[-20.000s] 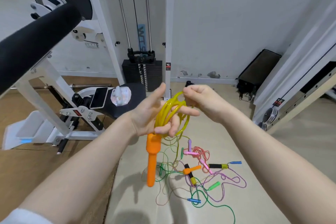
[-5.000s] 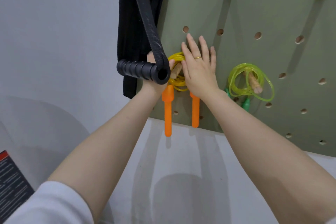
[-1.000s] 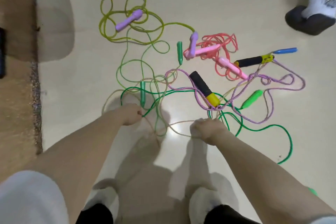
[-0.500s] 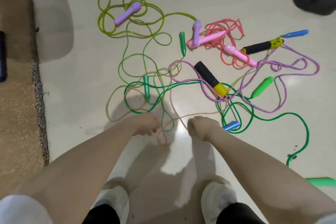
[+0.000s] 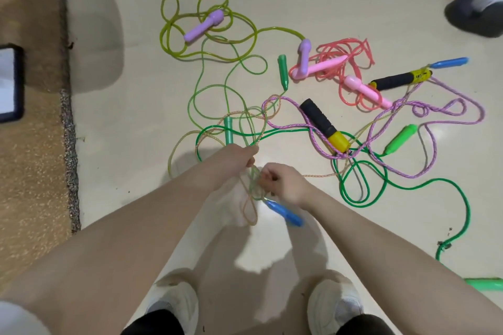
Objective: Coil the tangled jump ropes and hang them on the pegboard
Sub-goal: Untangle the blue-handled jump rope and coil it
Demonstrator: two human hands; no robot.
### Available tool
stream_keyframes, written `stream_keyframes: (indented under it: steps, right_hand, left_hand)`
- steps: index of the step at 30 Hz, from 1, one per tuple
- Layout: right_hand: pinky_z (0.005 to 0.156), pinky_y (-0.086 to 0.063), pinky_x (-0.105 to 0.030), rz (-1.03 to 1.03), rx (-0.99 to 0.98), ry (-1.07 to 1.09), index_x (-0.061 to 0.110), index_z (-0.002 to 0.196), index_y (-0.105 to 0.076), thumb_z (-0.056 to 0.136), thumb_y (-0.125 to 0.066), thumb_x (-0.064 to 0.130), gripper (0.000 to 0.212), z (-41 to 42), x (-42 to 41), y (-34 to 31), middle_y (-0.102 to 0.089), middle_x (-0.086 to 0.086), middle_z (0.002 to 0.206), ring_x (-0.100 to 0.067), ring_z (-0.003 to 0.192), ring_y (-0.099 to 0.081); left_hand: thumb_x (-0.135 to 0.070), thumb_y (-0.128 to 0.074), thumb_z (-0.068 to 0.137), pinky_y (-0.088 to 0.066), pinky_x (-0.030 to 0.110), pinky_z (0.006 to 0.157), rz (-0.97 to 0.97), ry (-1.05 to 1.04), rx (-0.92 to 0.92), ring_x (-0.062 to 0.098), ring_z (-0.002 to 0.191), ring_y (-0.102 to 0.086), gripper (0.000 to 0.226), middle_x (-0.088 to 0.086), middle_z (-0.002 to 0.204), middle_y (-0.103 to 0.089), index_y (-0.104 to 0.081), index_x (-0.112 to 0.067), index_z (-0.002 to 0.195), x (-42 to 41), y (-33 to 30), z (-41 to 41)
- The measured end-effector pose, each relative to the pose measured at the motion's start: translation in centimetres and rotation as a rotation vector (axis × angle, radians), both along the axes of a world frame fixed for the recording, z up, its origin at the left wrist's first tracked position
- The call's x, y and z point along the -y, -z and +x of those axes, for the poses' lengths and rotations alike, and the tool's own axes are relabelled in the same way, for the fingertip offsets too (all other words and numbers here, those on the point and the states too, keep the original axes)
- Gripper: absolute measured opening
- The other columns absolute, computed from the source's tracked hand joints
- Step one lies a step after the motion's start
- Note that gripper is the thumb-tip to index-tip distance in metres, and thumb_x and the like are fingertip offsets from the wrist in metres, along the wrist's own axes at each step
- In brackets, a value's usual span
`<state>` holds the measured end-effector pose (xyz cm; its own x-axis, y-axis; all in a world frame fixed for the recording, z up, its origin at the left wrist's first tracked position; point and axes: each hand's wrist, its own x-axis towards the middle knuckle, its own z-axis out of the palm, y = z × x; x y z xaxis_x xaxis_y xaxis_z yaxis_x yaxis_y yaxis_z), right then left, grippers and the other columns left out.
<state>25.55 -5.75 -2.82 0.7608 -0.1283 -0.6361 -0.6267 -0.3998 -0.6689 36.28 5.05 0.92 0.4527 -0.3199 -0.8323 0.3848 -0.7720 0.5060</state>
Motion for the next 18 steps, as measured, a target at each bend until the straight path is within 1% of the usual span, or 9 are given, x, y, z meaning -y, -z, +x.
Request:
stream_keyframes:
  steps: [2, 3, 6, 8, 11, 13, 16, 17, 18]
  right_hand:
    - [0.059, -0.038, -0.017, 0.071, 0.094, -0.18, 0.026, 0.063, -0.043, 0.082, -0.059, 0.006, 0.032, 2.1, -0.4, -3.1, -0.047, 0.008, 0.062, -0.002, 0.057, -0.045]
    - [0.056, -0.036, -0.012, 0.084, 0.112, -0.279, 0.026, 0.064, -0.047, 0.082, -0.061, 0.006, 0.03, 2.8, -0.7, -4.3, -0.05, 0.007, 0.064, 0.002, 0.055, -0.046]
    - [0.058, -0.039, -0.007, 0.138, 0.13, -0.415, 0.013, 0.077, -0.061, 0.083, -0.063, 0.006, 0.01, 3.8, -0.9, -6.7, -0.057, 0.004, 0.071, 0.009, 0.056, -0.049]
    - [0.062, -0.04, -0.015, 0.069, 0.171, -0.349, 0.006, 0.074, -0.063, 0.085, -0.061, 0.01, 0.013, 4.3, 0.2, -7.3, -0.057, 0.004, 0.067, 0.001, 0.059, -0.05]
    - [0.069, -0.047, -0.036, -0.175, 0.284, 0.158, 0.007, 0.067, -0.052, 0.089, -0.054, 0.017, 0.024, 5.2, 2.9, -7.2, -0.051, -0.005, 0.067, -0.028, 0.071, -0.053]
    - [0.076, -0.043, -0.036, -0.225, 0.405, 0.378, 0.011, 0.087, -0.05, 0.086, -0.057, 0.016, 0.009, 5.3, 4.3, -7.4, -0.051, -0.005, 0.083, -0.028, 0.082, -0.049]
    - [0.1, -0.031, -0.027, -0.197, 0.468, 0.068, 0.015, 0.127, -0.045, 0.081, -0.064, 0.01, 0.05, 5.4, 4.9, -8.6, -0.045, -0.006, 0.127, -0.015, 0.116, -0.04]
    - [0.099, -0.033, -0.026, -0.151, 0.46, -0.028, 0.015, 0.124, -0.051, 0.081, -0.064, 0.009, 0.045, 5.5, 4.7, -9.0, -0.051, -0.004, 0.123, -0.012, 0.113, -0.042]
    - [0.093, -0.038, -0.029, -0.086, 0.441, -0.049, 0.013, 0.109, -0.061, 0.082, -0.063, 0.01, 0.027, 5.5, 4.3, -9.6, -0.06, -0.002, 0.107, -0.012, 0.102, -0.05]
  left_hand:
    - [-0.061, -0.046, 0.083, -0.04, 0.032, 0.095, -0.03, -0.029, -0.051, 0.017, 0.096, -0.059, 0.054, 0.003, 0.094, -0.069, -0.069, -0.013, 0.074, 1.0, -0.9, 0.6]
    - [-0.062, -0.049, 0.081, -0.044, 0.029, 0.091, -0.071, -0.072, -0.081, 0.015, 0.09, -0.061, 0.056, 0.002, 0.087, -0.07, -0.07, -0.011, 0.073, 1.4, -1.5, 0.9]
    - [-0.026, -0.053, 0.092, -0.045, 0.017, 0.051, -0.248, -0.295, -0.058, 0.013, 0.049, -0.051, 0.034, 0.002, 0.057, -0.056, -0.055, -0.008, 0.063, 2.3, -3.3, 1.8]
    - [-0.014, -0.044, 0.095, -0.032, 0.016, 0.035, -0.303, -0.338, 0.051, 0.009, 0.034, -0.039, 0.019, 0.001, 0.061, -0.047, -0.052, -0.011, 0.077, 2.1, -4.2, 2.3]
    - [-0.02, -0.037, 0.098, -0.023, 0.018, 0.037, -0.346, -0.223, 0.112, 0.008, 0.033, -0.029, 0.017, -0.002, 0.061, -0.048, -0.045, -0.018, 0.113, 1.8, -5.7, 2.9]
    - [-0.025, -0.043, 0.095, -0.028, 0.022, 0.043, -0.327, -0.004, 0.201, 0.007, 0.036, -0.035, 0.029, -0.006, 0.059, -0.051, -0.039, -0.021, 0.124, 1.8, -7.0, 2.8]
    - [-0.025, -0.06, 0.086, -0.036, 0.017, 0.053, -0.349, 0.255, 0.338, -0.005, 0.045, -0.047, 0.03, -0.008, 0.06, -0.055, -0.05, -0.019, 0.114, 1.9, -8.8, 2.4]
    - [-0.021, -0.062, 0.085, -0.037, 0.016, 0.055, -0.37, 0.269, 0.377, -0.005, 0.047, -0.048, 0.026, -0.008, 0.06, -0.055, -0.054, -0.018, 0.109, 1.9, -9.4, 2.3]
    - [-0.018, -0.062, 0.084, -0.038, 0.018, 0.056, -0.391, 0.261, 0.434, -0.003, 0.048, -0.049, 0.021, -0.009, 0.058, -0.054, -0.056, -0.018, 0.104, 1.8, -9.8, 2.3]
